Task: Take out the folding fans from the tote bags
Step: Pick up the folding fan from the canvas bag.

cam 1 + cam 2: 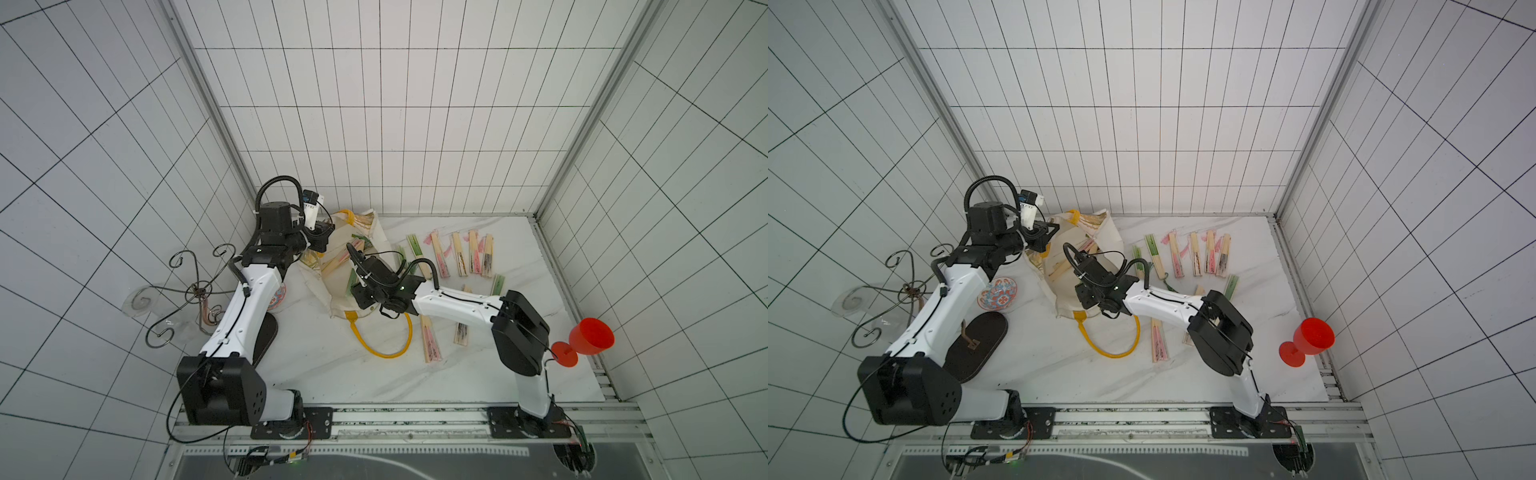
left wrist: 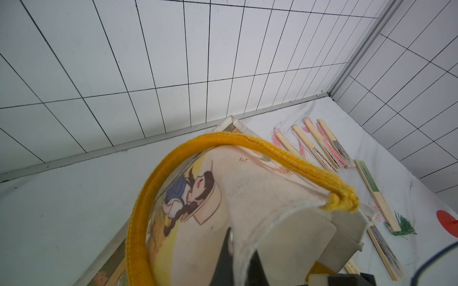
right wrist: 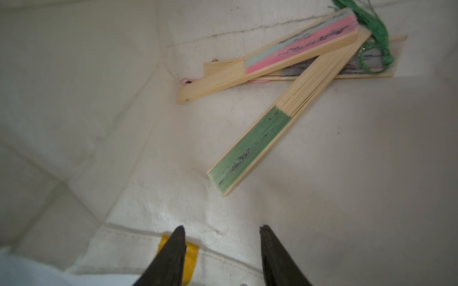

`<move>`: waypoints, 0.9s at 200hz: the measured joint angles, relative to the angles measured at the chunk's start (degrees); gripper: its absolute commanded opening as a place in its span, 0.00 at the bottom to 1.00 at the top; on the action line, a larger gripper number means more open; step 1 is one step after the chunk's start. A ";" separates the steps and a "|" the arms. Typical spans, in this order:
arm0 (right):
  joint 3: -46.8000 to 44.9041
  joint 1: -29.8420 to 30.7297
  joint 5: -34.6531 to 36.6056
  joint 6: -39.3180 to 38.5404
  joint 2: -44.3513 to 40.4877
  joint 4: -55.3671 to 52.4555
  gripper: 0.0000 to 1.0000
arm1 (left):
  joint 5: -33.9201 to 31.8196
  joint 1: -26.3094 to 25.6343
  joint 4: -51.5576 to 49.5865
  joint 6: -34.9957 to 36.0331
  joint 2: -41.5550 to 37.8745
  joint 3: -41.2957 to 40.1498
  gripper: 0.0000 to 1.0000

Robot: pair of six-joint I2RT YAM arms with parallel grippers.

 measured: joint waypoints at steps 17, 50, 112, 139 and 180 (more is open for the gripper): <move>1.92 -1.49 -1.62 2.54 2.89 0.66 0.52 | 0.04 -0.11 0.26 -0.98 0.00 -0.31 0.00; 2.25 -6.12 -7.23 8.74 5.53 3.63 0.55 | 0.50 -0.13 0.81 -2.05 0.00 -0.39 0.00; 2.25 -11.61 -17.92 18.21 10.14 12.50 0.57 | 1.62 -0.76 1.90 -3.37 0.00 -1.31 0.00; 2.25 -11.82 -22.14 20.65 12.57 15.72 0.56 | 2.21 -1.40 1.90 -3.63 0.00 -1.31 0.00; 2.34 -11.85 -26.73 23.43 14.51 18.99 0.52 | 2.45 -1.75 1.88 -3.96 0.00 -1.33 0.00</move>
